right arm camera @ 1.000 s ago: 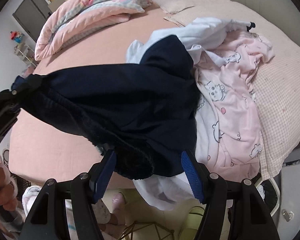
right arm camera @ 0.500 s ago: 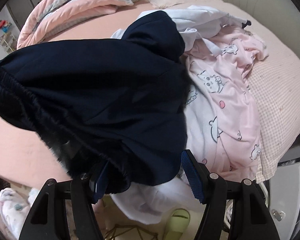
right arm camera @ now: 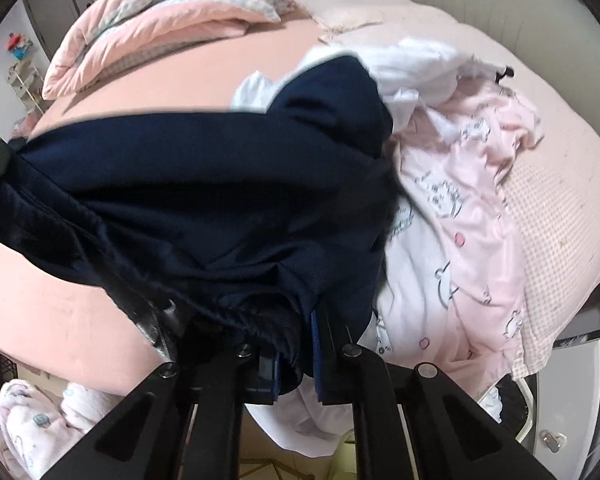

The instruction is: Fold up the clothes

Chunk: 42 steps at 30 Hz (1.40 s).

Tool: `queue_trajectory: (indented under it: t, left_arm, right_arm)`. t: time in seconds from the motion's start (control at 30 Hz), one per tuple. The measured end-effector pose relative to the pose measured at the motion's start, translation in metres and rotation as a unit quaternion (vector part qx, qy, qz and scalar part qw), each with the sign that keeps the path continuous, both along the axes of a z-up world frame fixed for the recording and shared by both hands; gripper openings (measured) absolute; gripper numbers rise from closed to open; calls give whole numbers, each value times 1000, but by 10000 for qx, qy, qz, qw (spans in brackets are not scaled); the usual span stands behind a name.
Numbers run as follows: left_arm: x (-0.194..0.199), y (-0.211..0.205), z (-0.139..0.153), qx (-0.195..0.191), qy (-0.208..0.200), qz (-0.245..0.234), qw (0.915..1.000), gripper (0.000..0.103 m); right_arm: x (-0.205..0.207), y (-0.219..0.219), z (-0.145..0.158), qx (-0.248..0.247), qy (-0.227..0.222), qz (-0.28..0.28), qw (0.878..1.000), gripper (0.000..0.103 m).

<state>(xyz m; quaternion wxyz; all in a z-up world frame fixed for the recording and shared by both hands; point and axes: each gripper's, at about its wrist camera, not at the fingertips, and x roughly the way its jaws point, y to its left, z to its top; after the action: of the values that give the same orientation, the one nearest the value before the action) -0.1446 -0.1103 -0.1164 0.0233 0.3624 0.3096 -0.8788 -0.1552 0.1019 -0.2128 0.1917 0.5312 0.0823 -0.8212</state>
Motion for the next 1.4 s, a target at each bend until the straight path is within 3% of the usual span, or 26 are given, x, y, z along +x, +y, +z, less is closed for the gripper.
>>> queue_trajectory:
  t: [0.17,0.33,0.5,0.73,1.03,1.2,1.33,1.4]
  left_arm:
    - [7,-16,-1,72,25,158,9998,8]
    - [14,-35,-4,380,74,298,9988,8]
    - [21,-51,-1,197,62,479,9986,8]
    - [37,-90,11,-49,94,728,9973,8]
    - [55,-135,8,-36,113,949,9954,8]
    - [51,-142,6,-478,-229,907,9945,8]
    - [52,-148,-5,-411,-494,735,9952,9]
    - [54,-149,-11,-392,-653,708,9946,16]
  right_arm:
    - [2,-9,24,-71,204,190,9996,10]
    - [5,-32,40,-344,34,525,9980,10]
    - [11,-69,51,-457,-69,1042,9935,10]
    - [29,-120,45,-522,-292,1593,9854,10]
    - [43,-167,26,-492,-603,1939,9779,10]
    - [49,-184,20,-506,-741,2054,9746,10]
    - [47,-196,20,-560,-820,2122,9722,10]
    - [48,-200,24,-638,-810,2109,9721,10]
